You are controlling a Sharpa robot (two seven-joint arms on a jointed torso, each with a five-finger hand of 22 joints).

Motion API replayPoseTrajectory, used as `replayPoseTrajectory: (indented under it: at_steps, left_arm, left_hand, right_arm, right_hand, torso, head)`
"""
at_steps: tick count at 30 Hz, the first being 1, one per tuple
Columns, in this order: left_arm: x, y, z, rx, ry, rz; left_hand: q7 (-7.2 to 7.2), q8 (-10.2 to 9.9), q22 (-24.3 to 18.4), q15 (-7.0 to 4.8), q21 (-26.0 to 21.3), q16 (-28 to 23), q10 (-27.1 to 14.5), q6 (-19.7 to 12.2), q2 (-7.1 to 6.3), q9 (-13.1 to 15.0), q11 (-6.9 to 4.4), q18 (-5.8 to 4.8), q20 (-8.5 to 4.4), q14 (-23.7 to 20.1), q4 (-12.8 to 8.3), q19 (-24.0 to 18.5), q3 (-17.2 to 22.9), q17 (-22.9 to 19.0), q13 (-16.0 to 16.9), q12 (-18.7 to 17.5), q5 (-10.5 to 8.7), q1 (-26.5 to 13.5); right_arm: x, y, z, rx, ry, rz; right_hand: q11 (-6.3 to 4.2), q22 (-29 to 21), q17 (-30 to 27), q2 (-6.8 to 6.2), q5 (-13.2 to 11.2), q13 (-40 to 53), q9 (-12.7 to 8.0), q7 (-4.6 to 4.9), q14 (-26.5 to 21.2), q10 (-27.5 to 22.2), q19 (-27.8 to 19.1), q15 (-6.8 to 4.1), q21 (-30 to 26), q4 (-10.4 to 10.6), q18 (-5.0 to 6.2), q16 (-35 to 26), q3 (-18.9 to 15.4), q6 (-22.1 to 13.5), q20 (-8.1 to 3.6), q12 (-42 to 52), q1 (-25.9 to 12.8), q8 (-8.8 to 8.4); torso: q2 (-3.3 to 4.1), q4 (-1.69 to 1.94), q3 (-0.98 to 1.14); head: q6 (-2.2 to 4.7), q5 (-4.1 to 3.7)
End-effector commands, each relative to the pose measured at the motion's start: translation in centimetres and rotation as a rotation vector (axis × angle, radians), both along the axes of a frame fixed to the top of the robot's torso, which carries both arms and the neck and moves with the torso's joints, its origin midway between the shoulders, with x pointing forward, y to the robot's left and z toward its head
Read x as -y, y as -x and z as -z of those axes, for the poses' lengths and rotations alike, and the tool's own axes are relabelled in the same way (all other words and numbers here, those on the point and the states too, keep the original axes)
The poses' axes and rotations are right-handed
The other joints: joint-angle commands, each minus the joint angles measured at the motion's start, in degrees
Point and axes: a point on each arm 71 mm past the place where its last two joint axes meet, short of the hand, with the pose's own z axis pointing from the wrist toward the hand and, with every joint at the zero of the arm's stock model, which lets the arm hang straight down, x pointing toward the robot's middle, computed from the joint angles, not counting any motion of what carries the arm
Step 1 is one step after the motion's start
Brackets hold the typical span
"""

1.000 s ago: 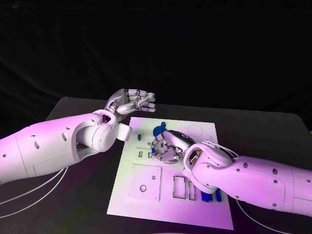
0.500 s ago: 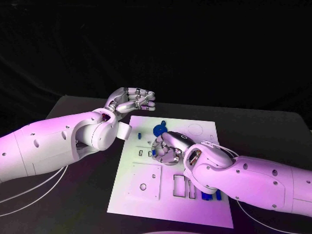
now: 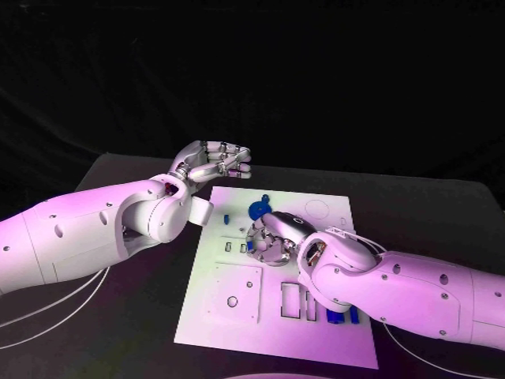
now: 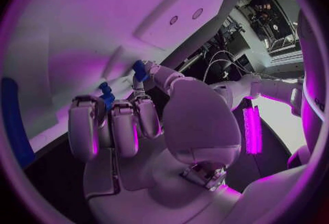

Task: Assemble the parts on the task board

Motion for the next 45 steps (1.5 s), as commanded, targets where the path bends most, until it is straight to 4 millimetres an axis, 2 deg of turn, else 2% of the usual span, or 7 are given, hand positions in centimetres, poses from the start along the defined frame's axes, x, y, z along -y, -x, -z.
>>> replayPoseTrajectory:
  at_steps: [1,7,14,32,40,45]
  left_arm:
    - [0.17,0.06,-0.11,0.001,0.011,0.018]
    - [0.10,0.06,-0.10,0.000,0.010,0.017]
    - [0.07,0.06,-0.09,-0.001,0.010,0.017]
    - [-0.03,0.03,-0.07,-0.002,0.009,0.015]
    - [-0.09,0.02,-0.06,-0.003,0.008,0.014]
    - [-0.12,0.02,-0.05,-0.003,0.007,0.013]
  left_hand:
    - [0.21,-0.3,-0.1,0.36,-0.2,-0.3,0.3,0.0,0.32,0.0,-0.03,0.76,0.20,-0.2,-0.1,0.4,-0.3,0.1,0.1,-0.2,-0.35,0.1]
    - [0.21,-0.3,-0.1,0.36,-0.2,-0.3,0.3,0.0,0.32,0.0,-0.03,0.76,0.20,-0.2,-0.1,0.4,-0.3,0.1,0.1,-0.2,-0.35,0.1]
    - [0.21,-0.3,-0.1,0.36,-0.2,-0.3,0.3,0.0,0.32,0.0,-0.03,0.76,0.20,-0.2,-0.1,0.4,-0.3,0.1,0.1,-0.2,-0.35,0.1]
    - [0.21,-0.3,-0.1,0.36,-0.2,-0.3,0.3,0.0,0.32,0.0,-0.03,0.76,0.20,-0.2,-0.1,0.4,-0.3,0.1,0.1,-0.2,-0.35,0.1]
    - [0.18,-0.3,-0.2,0.33,-0.2,-0.4,0.4,0.0,0.31,0.0,-0.06,0.77,0.19,-0.2,-0.1,0.4,-0.4,0.2,0.1,-0.3,-0.35,0.1]
    - [0.18,-0.3,-0.2,0.33,-0.2,-0.4,0.4,0.0,0.31,0.0,-0.06,0.77,0.19,-0.2,-0.1,0.4,-0.4,0.2,0.1,-0.3,-0.35,0.1]
  right_arm:
    - [0.10,0.04,0.44,0.005,0.038,-0.004]
    - [0.12,0.02,0.47,0.016,0.047,-0.006]
    - [0.18,-0.01,0.51,0.018,0.053,-0.006]
    - [0.18,0.00,0.42,0.029,0.038,-0.009]
    - [0.19,-0.03,0.37,0.031,0.027,-0.008]
    - [0.19,-0.01,0.24,0.039,0.011,-0.008]
  right_hand:
    - [-0.08,6.7,11.1,-0.20,-0.3,3.4,1.7,-0.26,5.1,-0.2,0.1,-0.37,-0.4,0.1,-0.43,0.2,-0.4,0.4,-0.29,-0.3,-0.5,0.32]
    - [-0.05,6.6,11.0,-0.49,-0.4,3.2,1.7,-0.21,5.1,-0.3,0.1,-0.35,-0.5,0.1,-0.40,0.2,-0.6,0.2,-0.28,-0.5,-0.7,0.27]
    - [0.03,6.5,10.9,-0.98,-0.6,3.0,1.6,-0.12,5.1,-0.5,0.0,-0.30,-0.6,0.1,-0.36,0.1,-0.8,0.0,-0.26,-0.7,-1.0,0.17]
    - [0.93,5.9,10.5,-3.45,0.7,1.8,0.9,0.90,5.0,-1.7,-0.6,0.43,-1.4,0.9,-0.19,0.0,-2.7,-2.5,0.31,-1.9,-2.7,-1.16]
    - [1.28,5.3,9.7,-4.06,-0.1,1.1,0.7,1.22,4.8,-2.4,-1.1,0.76,-2.2,2.0,0.02,-0.2,-4.4,-3.6,0.66,-2.5,-3.7,-1.72]
    - [1.60,4.9,9.4,-4.83,-0.3,0.6,0.2,1.57,4.7,-3.0,-1.4,1.02,-2.7,3.3,0.13,-0.4,-6.6,-5.5,0.90,-3.0,-4.4,-2.69]
  torso:
    - [-0.01,-0.02,0.00]
    - [0.02,0.04,0.01]
    - [-0.02,-0.04,0.02]
    - [-0.02,0.01,-0.01]
    - [-0.02,-0.04,0.02]
    - [-0.02,-0.01,0.00]
  head:
    - [-0.11,-0.04]
    - [-0.12,-0.09]
    - [-0.14,0.04]
    - [-0.14,-0.06]
    - [-0.05,-0.04]
    - [0.11,-0.07]
